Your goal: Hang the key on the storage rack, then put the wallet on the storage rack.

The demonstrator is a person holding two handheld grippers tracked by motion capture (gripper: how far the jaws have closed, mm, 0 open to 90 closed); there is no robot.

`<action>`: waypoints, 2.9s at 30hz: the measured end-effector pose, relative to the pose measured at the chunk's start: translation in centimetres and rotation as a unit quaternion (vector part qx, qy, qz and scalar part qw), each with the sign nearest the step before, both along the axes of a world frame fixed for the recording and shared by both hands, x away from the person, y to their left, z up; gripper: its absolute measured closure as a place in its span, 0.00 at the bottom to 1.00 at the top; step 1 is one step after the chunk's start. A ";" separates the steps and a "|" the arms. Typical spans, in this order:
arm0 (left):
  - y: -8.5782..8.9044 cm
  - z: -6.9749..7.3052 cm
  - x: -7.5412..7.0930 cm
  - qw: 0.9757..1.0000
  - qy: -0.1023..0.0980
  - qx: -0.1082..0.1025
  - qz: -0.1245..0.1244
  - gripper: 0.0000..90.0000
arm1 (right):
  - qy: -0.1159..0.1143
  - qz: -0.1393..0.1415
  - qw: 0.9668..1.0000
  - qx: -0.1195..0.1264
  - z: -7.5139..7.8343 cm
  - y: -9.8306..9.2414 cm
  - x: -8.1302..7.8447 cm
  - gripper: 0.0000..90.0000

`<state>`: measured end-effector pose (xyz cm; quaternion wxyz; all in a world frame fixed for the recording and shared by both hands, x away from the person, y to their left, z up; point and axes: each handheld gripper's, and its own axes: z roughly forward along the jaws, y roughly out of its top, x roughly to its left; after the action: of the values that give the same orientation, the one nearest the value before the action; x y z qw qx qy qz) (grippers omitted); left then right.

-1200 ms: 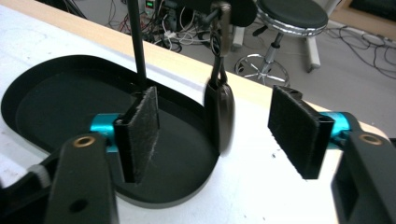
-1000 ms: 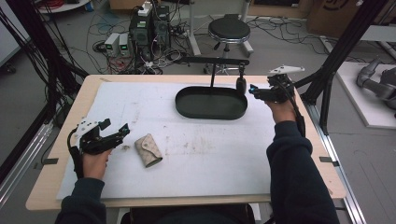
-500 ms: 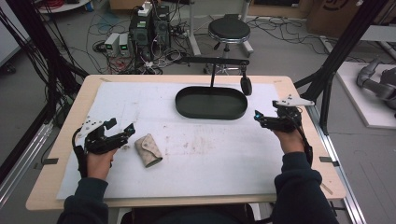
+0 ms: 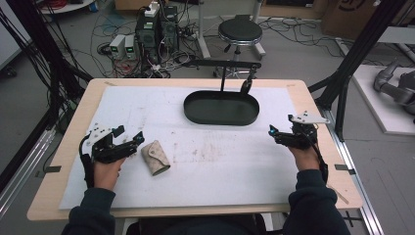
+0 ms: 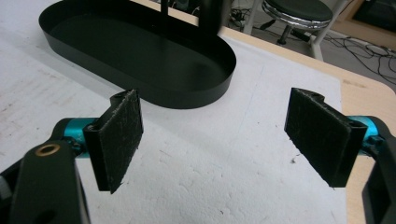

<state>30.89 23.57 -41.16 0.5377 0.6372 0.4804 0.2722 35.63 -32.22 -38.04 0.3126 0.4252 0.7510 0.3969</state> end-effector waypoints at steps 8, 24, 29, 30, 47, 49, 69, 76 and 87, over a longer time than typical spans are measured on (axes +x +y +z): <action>-0.4 -0.2 0.1 1.000 0.016 0.012 0.000 0.22 | -0.001 -0.007 1.000 0.004 0.0 -0.3 0.0 0.22; -3.0 -1.0 -1.3 0.995 0.082 0.041 0.035 0.22 | 0.008 0.013 1.000 -0.013 -0.7 0.5 -0.2 0.22; -4.7 -2.4 -1.2 0.990 0.134 0.049 0.016 0.24 | 0.009 0.015 1.000 -0.010 -0.8 0.3 -0.1 0.22; -4.7 -2.4 -1.2 0.990 0.134 0.049 0.016 0.25 | 0.009 0.015 1.000 -0.010 -0.8 0.3 -0.1 0.22; -6.3 -3.5 -1.3 0.979 0.195 0.031 0.040 0.20 | 0.016 0.014 1.000 -0.015 -1.0 0.3 -0.1 0.22; -6.8 -3.7 -1.1 0.979 0.197 0.034 0.036 0.18 | 0.017 0.014 1.000 -0.016 -1.0 0.4 -0.1 0.22; -6.0 -3.2 3.5 0.972 0.189 0.055 -0.132 0.30 | 0.023 0.014 0.999 -0.019 -1.1 0.6 -0.1 0.22; -10.5 -3.4 1.0 0.977 0.179 0.113 -0.006 0.22 | 0.027 0.014 0.999 -0.020 -1.2 0.6 -0.1 0.23; -11.1 -4.2 1.1 0.972 0.180 0.149 0.010 0.18 | 0.030 0.011 0.999 -0.016 -1.2 0.3 0.0 0.23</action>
<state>31.96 12.51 -45.38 0.3388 0.7437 0.5296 0.2271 35.59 -31.94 -39.27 0.2923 0.4233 0.7710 0.3754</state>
